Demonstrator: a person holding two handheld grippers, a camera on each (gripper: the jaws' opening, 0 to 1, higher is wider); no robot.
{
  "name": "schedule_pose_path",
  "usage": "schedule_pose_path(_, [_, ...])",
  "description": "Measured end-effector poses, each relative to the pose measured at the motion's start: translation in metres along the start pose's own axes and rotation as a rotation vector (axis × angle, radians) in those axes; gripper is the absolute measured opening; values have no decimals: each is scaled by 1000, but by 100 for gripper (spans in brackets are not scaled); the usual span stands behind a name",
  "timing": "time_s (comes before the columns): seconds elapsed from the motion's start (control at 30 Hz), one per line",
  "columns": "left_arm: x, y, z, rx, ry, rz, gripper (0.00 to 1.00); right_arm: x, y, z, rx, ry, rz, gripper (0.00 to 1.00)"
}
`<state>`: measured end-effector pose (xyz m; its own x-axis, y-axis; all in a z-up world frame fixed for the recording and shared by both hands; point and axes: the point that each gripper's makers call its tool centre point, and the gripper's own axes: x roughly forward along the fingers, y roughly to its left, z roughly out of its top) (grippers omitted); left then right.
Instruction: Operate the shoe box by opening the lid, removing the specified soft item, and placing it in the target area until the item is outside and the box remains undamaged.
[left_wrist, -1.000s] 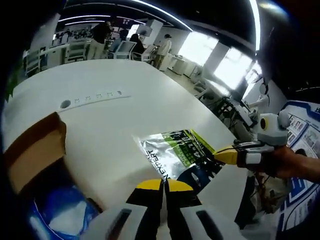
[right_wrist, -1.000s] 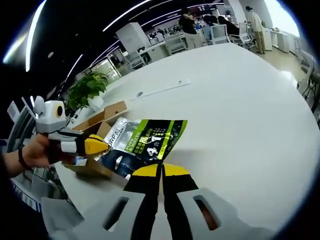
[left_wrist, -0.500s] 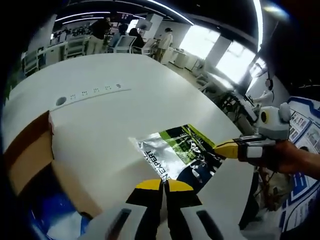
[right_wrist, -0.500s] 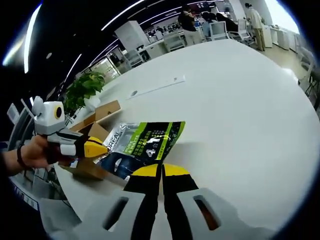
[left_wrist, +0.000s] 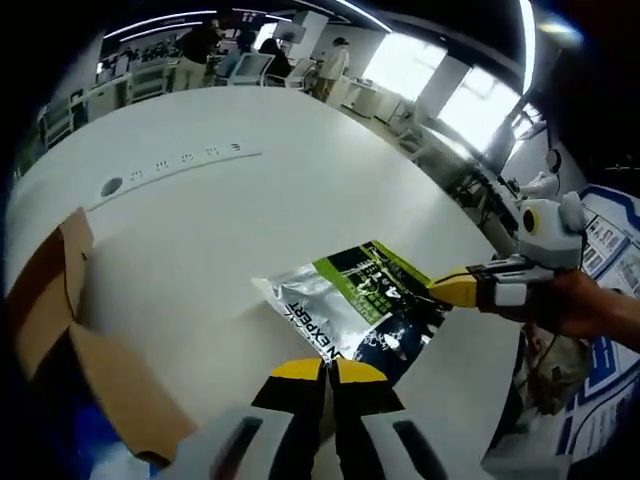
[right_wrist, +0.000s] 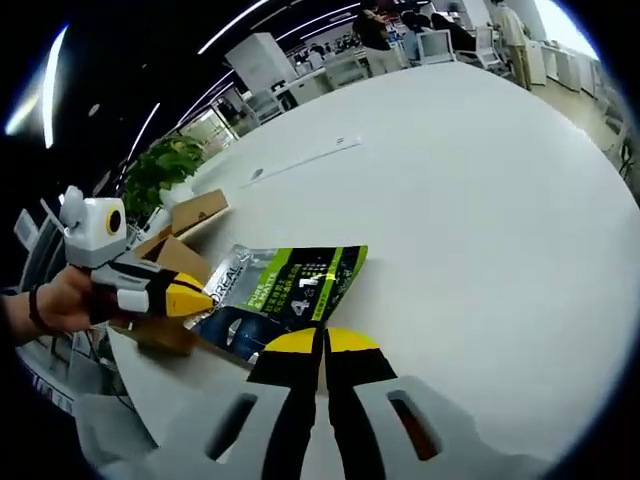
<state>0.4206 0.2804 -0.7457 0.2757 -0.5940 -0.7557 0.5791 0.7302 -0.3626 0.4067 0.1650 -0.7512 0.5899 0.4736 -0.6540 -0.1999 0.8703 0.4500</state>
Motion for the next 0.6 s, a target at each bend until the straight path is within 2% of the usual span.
schedule_pose_path(0.3, [11,0,-10,-2,79,11,2,6,-8,-5,3,34,-9,0])
schedule_pose_path(0.6, [13,0,-18,6,135,15,2,11,-11,-9,-10,61,-17,0])
